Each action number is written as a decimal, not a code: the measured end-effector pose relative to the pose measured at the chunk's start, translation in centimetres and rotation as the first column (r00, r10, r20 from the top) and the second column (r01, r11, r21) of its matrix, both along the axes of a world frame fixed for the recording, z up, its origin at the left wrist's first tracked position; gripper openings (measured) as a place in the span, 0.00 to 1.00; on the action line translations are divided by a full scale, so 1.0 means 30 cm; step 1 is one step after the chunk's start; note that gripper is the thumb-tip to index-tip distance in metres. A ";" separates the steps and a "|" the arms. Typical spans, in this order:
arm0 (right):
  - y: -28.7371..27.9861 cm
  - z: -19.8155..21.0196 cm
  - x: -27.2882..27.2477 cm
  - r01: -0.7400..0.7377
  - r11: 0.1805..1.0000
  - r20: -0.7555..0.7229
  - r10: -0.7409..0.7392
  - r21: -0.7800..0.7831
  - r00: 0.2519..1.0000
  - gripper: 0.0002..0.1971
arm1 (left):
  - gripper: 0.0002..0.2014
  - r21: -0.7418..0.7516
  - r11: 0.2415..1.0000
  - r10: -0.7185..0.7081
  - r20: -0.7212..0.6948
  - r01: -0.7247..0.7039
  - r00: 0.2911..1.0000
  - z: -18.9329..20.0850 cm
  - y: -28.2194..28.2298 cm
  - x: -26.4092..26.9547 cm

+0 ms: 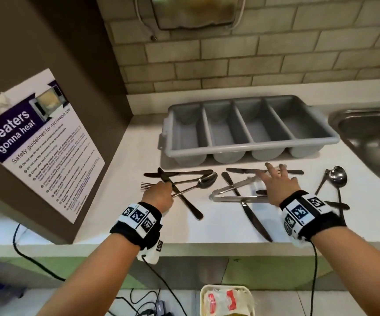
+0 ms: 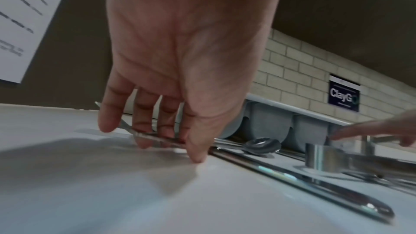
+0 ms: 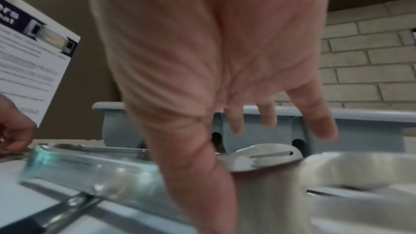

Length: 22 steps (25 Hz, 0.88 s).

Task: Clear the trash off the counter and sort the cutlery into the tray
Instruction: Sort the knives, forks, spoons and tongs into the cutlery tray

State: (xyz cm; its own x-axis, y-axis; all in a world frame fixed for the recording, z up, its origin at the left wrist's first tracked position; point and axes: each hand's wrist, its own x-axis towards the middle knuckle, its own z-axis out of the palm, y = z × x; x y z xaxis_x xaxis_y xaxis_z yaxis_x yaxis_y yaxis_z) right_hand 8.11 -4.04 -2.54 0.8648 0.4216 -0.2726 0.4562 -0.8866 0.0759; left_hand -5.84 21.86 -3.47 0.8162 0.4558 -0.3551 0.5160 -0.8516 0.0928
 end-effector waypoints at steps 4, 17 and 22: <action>0.048 0.009 0.037 -0.001 0.985 -0.066 -0.010 -0.173 0.998 0.35 | 0.14 -0.074 0.996 -0.056 0.027 0.058 0.998 -0.022 0.031 0.021; 0.025 0.113 0.035 -0.234 0.972 0.118 0.228 0.038 0.967 0.38 | 0.13 -0.141 0.982 -0.051 0.429 0.122 0.902 0.140 0.099 -0.001; -0.026 0.235 0.023 -0.249 0.913 0.237 0.177 0.323 0.955 0.41 | 0.19 -0.285 0.958 0.176 0.655 0.025 0.735 0.306 0.078 0.095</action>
